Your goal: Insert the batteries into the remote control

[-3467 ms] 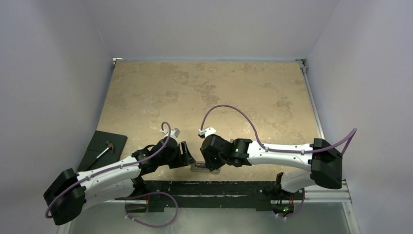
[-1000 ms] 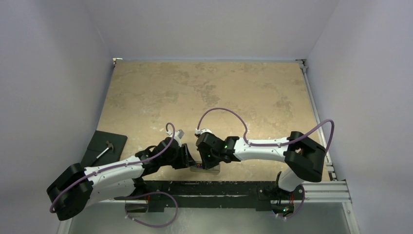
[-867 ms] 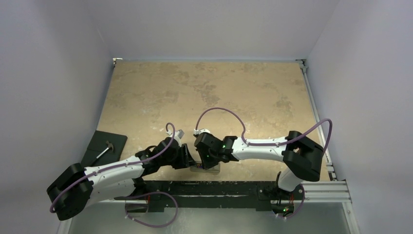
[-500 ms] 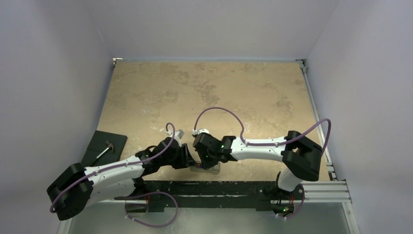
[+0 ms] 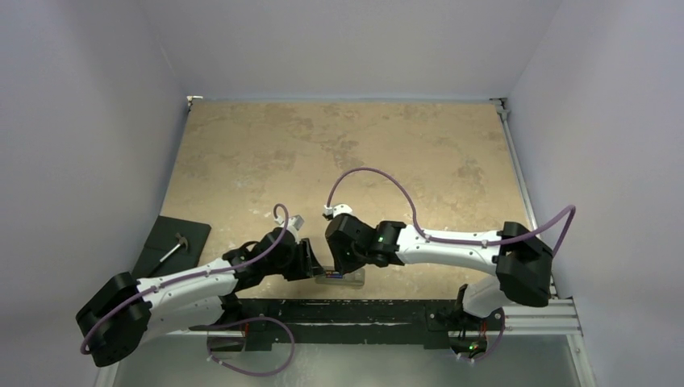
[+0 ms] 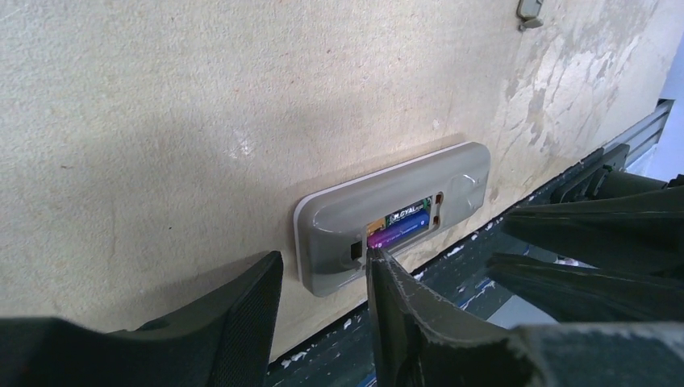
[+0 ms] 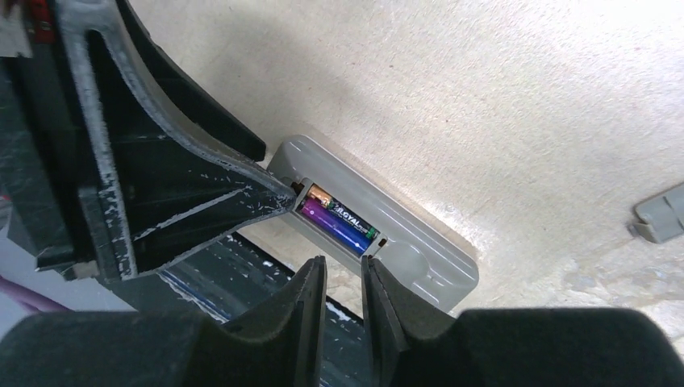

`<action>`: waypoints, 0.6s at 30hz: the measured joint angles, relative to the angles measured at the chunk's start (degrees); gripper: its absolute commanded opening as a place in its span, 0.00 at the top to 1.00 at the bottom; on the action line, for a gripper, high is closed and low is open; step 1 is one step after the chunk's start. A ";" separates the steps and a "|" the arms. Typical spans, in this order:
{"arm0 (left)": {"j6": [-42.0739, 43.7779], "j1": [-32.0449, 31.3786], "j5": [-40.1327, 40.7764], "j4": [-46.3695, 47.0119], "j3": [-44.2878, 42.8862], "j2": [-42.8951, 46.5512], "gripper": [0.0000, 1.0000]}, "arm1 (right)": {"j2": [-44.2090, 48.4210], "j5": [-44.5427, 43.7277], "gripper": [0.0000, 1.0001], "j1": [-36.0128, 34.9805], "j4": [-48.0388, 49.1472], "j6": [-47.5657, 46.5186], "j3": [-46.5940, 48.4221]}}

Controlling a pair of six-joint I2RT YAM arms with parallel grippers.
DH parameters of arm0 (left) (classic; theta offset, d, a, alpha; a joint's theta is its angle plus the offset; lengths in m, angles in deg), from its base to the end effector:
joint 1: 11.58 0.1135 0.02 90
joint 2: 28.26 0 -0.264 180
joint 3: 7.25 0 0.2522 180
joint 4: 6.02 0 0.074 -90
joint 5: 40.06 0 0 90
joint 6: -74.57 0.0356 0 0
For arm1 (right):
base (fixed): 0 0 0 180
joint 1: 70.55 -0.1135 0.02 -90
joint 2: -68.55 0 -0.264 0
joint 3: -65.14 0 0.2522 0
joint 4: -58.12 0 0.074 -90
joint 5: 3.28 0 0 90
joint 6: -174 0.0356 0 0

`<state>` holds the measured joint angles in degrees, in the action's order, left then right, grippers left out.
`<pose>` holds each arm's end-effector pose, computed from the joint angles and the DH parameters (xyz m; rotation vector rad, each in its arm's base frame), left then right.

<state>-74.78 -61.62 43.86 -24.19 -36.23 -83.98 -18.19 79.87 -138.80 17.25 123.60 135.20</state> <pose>0.1089 -0.1358 0.1409 -0.1541 2.6004 -0.9622 0.1171 0.2819 0.2124 -0.6142 2.5927 0.5327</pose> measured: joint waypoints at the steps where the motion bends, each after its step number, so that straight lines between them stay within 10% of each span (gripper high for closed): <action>1: 0.00 0.00 0.11 -0.55 -0.09 0.24 0.55 | 0.81 -0.26 0.68 0.00 -0.28 0.00 0.00; 9: 0.46 0.00 0.66 -4.74 -2.49 1.81 0.51 | 6.78 -1.64 0.64 0.00 -0.61 -0.20 -1.90; 18: 3.34 0.00 1.88 -6.60 -10.05 -0.66 0.48 | 10.23 -0.81 0.83 0.00 0.22 0.50 -8.59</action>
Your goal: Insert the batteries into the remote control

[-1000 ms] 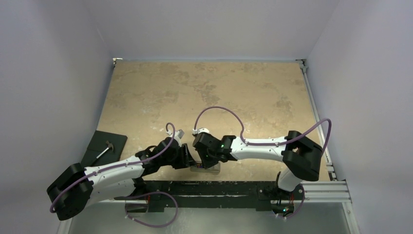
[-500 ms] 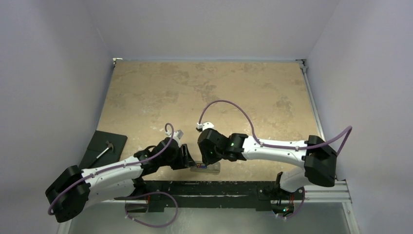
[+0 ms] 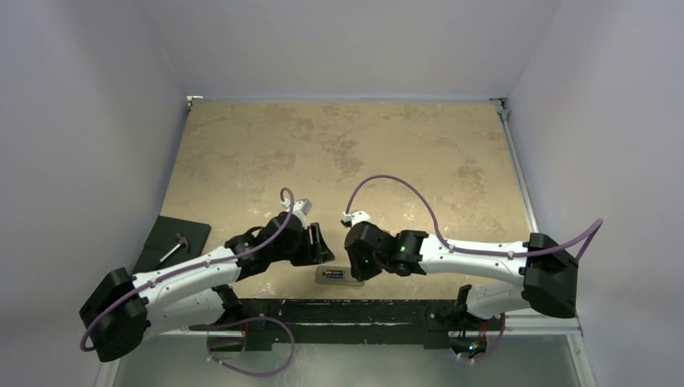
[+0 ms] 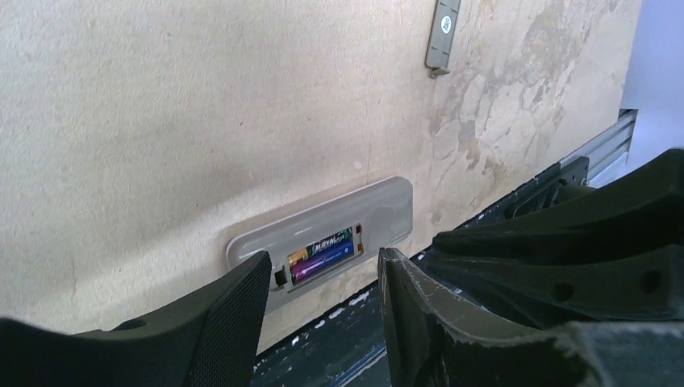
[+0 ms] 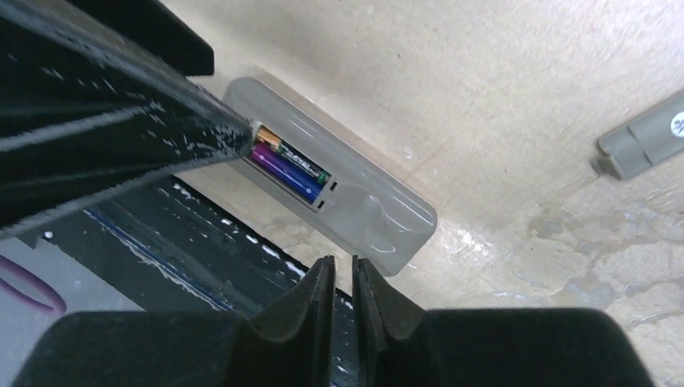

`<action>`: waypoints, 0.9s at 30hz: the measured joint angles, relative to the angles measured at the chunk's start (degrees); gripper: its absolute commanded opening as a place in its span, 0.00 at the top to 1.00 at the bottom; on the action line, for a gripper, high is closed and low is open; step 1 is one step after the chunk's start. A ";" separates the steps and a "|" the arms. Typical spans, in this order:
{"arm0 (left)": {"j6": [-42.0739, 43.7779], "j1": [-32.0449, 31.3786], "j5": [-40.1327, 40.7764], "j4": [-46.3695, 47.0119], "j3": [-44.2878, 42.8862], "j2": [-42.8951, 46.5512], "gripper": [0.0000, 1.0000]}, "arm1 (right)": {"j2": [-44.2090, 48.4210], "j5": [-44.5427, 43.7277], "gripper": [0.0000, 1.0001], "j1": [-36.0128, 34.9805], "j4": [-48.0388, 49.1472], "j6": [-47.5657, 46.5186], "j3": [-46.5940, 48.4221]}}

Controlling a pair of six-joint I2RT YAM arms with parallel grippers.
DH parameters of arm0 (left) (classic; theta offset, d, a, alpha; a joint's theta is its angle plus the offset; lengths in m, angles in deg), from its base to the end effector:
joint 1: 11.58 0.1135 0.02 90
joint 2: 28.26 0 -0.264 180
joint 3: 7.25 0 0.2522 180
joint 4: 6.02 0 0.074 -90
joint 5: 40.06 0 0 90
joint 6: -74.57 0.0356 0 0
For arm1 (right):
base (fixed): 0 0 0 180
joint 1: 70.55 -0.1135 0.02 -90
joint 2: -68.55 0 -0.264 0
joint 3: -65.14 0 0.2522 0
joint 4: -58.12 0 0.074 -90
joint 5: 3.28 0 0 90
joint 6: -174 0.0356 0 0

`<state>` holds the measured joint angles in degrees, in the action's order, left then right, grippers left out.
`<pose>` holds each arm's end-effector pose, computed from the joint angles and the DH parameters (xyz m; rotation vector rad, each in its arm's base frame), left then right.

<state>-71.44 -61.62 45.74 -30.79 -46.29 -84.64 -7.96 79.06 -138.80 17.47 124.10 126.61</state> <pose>0.1238 -0.1518 0.1847 -0.0906 2.5285 -0.9533 0.1021 0.2431 0.2145 -0.5871 2.5654 0.5555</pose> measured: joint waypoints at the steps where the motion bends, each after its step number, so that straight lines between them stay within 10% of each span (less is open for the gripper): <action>1: 0.35 0.00 0.11 0.09 -0.76 -1.01 0.49 | 0.33 0.33 0.86 0.00 0.20 0.22 -0.92; 6: 1.75 0.00 0.13 1.92 -2.27 -6.88 0.48 | 2.47 2.27 1.00 0.00 1.27 1.44 -4.74; 27: 3.10 -0.02 -2.58 8.02 -1.95 -16.39 0.48 | -3.54 6.86 1.00 0.00 9.77 3.41 -10.75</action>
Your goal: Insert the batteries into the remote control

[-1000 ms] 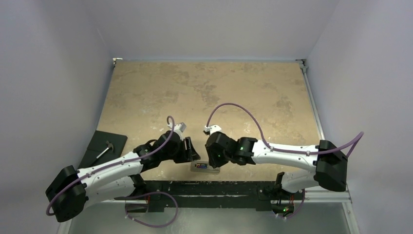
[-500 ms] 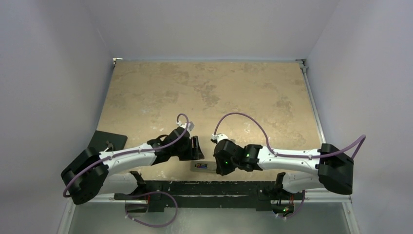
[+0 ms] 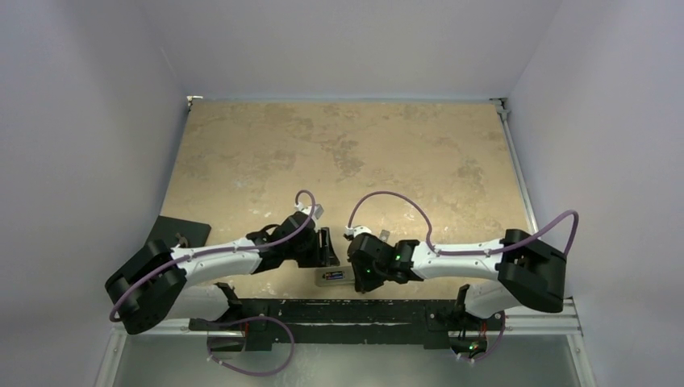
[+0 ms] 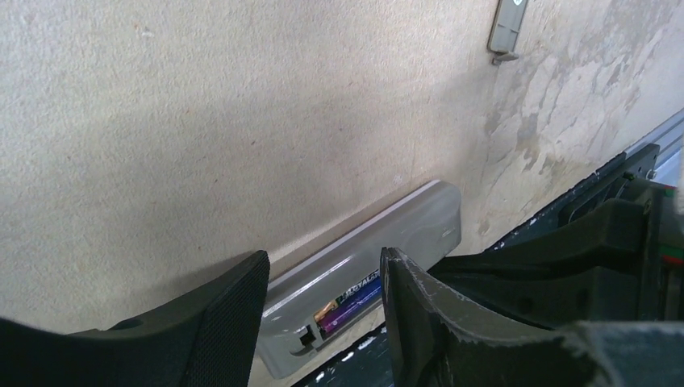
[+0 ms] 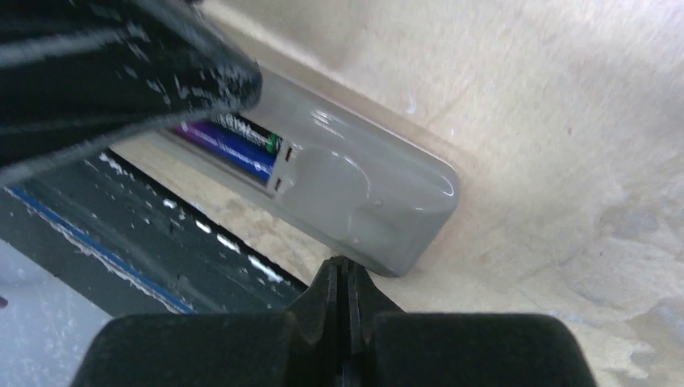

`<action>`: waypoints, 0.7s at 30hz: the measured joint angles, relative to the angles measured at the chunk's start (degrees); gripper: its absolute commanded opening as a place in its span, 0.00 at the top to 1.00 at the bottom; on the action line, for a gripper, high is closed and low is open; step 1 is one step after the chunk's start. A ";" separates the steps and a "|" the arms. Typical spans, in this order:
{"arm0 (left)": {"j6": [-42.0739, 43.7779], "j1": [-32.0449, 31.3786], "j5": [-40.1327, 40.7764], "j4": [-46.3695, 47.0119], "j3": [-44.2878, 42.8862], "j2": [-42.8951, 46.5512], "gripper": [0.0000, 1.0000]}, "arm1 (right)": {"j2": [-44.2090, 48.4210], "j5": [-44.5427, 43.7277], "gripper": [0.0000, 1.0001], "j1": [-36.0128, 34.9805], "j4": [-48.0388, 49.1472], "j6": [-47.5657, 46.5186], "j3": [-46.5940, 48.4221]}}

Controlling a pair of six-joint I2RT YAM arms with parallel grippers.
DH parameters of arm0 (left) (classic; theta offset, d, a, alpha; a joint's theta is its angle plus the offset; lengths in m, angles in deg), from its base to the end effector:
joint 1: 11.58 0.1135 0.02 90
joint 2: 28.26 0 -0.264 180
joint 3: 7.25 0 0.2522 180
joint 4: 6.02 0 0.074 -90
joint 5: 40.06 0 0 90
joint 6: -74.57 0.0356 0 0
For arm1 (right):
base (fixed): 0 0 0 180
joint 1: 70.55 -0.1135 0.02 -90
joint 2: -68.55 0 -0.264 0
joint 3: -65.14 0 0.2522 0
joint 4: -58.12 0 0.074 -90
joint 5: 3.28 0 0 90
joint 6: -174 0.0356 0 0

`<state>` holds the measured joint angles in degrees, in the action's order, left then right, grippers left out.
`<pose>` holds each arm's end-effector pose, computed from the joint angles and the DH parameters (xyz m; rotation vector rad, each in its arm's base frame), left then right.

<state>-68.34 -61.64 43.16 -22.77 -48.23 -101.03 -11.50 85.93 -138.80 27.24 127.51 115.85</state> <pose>0.1435 -0.1779 0.1508 -0.0065 2.6435 -0.8801 0.0926 0.2308 0.1548 -0.5899 2.7136 0.6005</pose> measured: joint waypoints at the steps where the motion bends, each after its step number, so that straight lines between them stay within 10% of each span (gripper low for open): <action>1: -0.02 0.00 -0.07 0.07 0.46 0.44 0.48 | -0.35 -0.02 1.00 0.02 -0.04 0.00 0.42; 21: -1.55 -0.28 -0.52 -0.81 5.62 7.34 0.50 | -9.53 -3.28 1.00 5.01 0.17 -4.22 9.40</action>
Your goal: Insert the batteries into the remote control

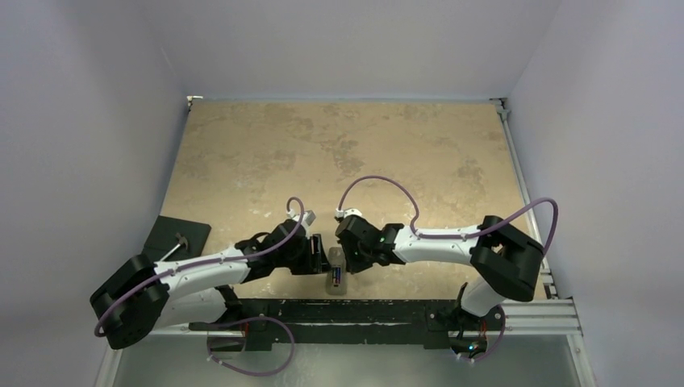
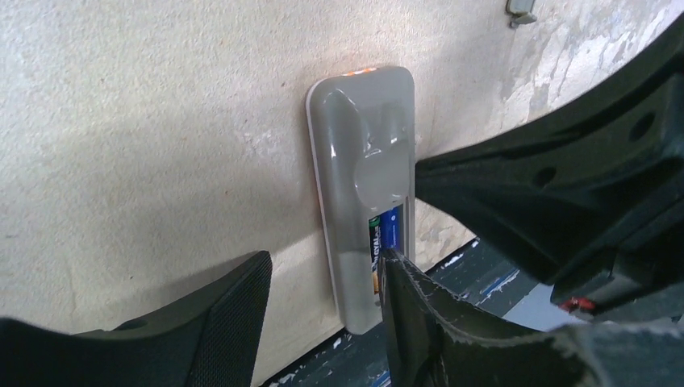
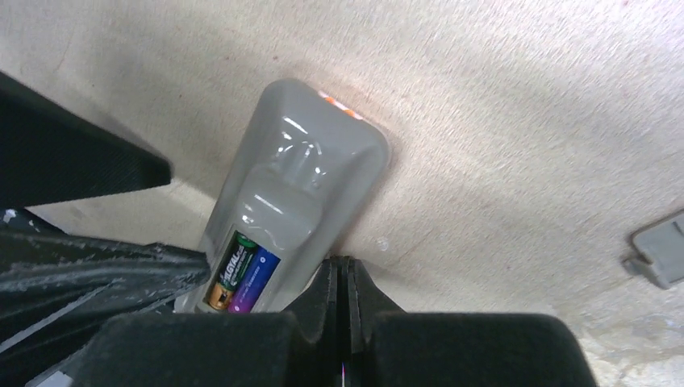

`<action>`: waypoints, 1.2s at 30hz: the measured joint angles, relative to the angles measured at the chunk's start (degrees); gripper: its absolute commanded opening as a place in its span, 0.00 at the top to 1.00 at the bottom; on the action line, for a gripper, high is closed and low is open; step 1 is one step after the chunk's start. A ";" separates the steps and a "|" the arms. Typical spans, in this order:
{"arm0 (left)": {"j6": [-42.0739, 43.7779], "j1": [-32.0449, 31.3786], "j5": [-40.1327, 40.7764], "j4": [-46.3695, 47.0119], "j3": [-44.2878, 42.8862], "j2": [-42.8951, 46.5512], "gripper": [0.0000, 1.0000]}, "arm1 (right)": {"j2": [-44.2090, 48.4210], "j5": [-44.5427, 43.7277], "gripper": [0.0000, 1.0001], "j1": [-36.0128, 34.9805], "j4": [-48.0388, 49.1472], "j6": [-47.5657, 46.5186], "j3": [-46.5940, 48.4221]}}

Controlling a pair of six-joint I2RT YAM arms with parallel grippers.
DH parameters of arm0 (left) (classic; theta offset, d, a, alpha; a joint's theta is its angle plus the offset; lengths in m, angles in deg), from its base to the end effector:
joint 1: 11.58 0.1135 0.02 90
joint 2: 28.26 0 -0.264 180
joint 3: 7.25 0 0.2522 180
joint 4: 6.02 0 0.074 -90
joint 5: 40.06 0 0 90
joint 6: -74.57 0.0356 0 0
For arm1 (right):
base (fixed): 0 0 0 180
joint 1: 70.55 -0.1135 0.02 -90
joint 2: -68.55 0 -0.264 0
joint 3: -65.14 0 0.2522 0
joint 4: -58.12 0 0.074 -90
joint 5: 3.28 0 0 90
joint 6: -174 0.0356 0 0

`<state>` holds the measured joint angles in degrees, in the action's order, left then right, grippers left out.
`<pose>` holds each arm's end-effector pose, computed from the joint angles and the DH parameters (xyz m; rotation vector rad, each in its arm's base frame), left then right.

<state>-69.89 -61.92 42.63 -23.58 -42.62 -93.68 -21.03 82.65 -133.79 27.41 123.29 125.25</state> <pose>0.1256 -0.1585 0.1466 -0.0295 2.6399 -0.9137 0.1338 0.2597 0.1584 -0.5387 2.6638 0.5040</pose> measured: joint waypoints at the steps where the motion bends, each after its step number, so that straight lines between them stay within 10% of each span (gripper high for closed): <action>1: -0.04 0.00 0.04 -0.48 0.20 0.61 0.50 | -0.26 -0.04 1.00 0.28 0.02 -0.39 0.31; 25: -3.69 0.00 1.97 -7.61 2.64 10.80 0.49 | -7.76 0.48 1.00 1.79 1.22 -6.88 9.62; 36: -2.91 0.00 3.06 -10.99 0.92 10.91 0.49 | -0.90 -3.91 0.71 3.74 -2.99 -8.63 10.19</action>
<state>-72.80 -61.92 45.69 -34.57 -41.70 -82.78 -21.93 78.74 -130.05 24.42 114.66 135.44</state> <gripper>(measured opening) 0.508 0.233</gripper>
